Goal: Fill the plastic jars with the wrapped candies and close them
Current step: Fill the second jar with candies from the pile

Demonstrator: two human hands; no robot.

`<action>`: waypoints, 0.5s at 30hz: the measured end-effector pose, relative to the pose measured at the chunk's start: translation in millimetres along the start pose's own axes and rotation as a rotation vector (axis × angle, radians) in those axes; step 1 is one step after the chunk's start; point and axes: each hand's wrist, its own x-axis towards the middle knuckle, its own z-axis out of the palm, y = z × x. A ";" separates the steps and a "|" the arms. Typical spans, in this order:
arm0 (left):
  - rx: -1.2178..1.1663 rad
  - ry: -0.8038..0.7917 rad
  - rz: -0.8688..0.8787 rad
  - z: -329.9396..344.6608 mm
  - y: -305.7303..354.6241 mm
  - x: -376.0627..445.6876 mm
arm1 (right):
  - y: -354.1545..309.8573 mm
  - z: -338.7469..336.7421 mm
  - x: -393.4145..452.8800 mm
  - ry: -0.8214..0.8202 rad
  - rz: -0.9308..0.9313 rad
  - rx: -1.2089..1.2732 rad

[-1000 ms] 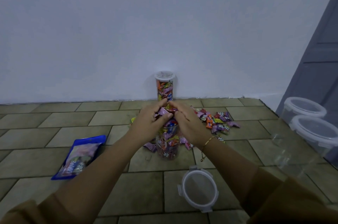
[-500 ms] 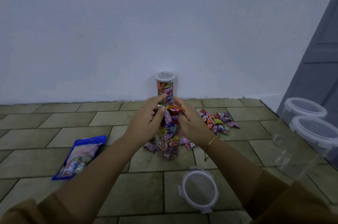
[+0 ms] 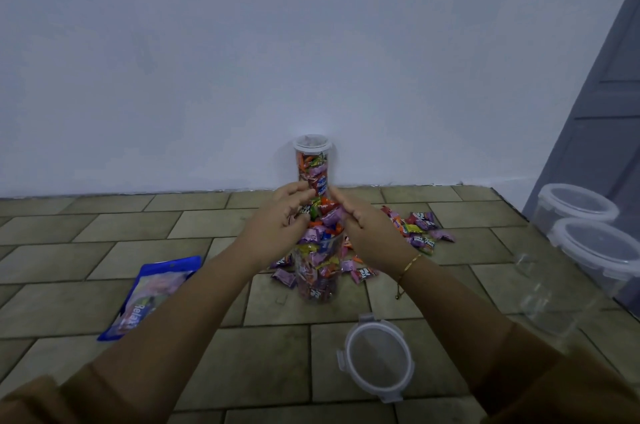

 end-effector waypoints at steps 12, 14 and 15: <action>0.210 0.003 0.036 7.3 7.5 17.7 | -22.6 -5.4 -1.6 -0.223 -0.035 -0.155; 0.267 -0.038 -0.006 6.2 11.1 21.3 | -24.1 -7.7 1.6 -0.239 -0.004 -0.171; 0.307 -0.065 -0.032 6.0 12.2 23.4 | -25.1 -8.0 4.7 -0.255 0.014 -0.210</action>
